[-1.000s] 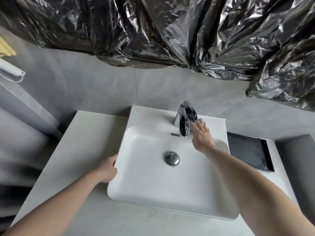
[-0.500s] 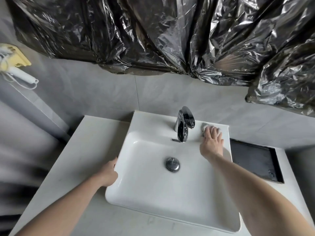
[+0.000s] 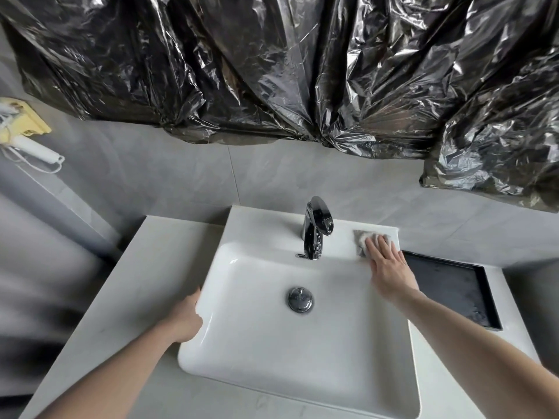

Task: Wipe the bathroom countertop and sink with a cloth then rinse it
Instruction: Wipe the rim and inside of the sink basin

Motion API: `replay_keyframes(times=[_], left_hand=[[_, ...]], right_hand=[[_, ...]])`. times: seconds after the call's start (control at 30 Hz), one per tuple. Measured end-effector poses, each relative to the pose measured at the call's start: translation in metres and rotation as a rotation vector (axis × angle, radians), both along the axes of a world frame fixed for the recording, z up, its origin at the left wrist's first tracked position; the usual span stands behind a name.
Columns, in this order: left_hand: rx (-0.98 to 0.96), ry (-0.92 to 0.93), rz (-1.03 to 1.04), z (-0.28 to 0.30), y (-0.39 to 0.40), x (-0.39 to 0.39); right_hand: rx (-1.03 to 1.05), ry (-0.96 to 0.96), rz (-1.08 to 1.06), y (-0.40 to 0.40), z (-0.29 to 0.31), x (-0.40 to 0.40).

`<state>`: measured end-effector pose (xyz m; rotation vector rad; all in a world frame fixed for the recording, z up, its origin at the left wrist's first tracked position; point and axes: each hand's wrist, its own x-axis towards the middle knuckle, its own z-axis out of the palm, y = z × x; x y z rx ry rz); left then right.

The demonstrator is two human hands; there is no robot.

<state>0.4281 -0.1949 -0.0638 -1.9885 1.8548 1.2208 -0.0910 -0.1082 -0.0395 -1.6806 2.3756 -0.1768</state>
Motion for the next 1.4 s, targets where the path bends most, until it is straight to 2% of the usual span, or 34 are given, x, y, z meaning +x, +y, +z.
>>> replay_keyframes(times=[0.13,0.27,0.43,0.67,0.77,0.9,0.97,1.1,1.23,1.4], left_hand=[[-0.005,-0.010,-0.023,-0.004,-0.002,0.003],[-0.015,-0.021,-0.014,0.001,0.000,0.000],[-0.011,-0.034,-0.011,0.003,0.001,-0.002],[-0.022,-0.010,-0.033,0.016,0.005,-0.012],[-0.024,-0.014,-0.023,0.017,0.006,-0.013],[-0.012,-0.044,0.004,0.014,0.006,-0.008],[-0.009,-0.041,0.007,0.015,0.006,-0.008],[0.005,-0.038,0.007,0.012,0.004,-0.005],[0.012,-0.055,-0.001,0.015,0.004,-0.006],[0.029,-0.077,0.019,-0.003,-0.002,0.004]], right_hand=[[-0.085,-0.025,-0.006,0.028,-0.009,-0.003],[-0.086,0.009,-0.064,0.013,-0.013,0.006],[0.024,0.081,-0.080,-0.007,-0.011,0.018],[0.036,-0.048,0.100,-0.045,0.000,0.062],[0.015,-0.033,0.216,-0.054,-0.004,0.080],[-0.005,0.024,0.261,-0.043,-0.007,0.056],[-0.010,0.046,0.219,-0.034,-0.005,0.037],[-0.058,-0.035,-0.026,-0.013,-0.001,0.008],[-0.119,-0.124,-0.236,0.007,-0.007,0.019],[-0.195,-0.090,-0.304,0.014,-0.015,0.045]])
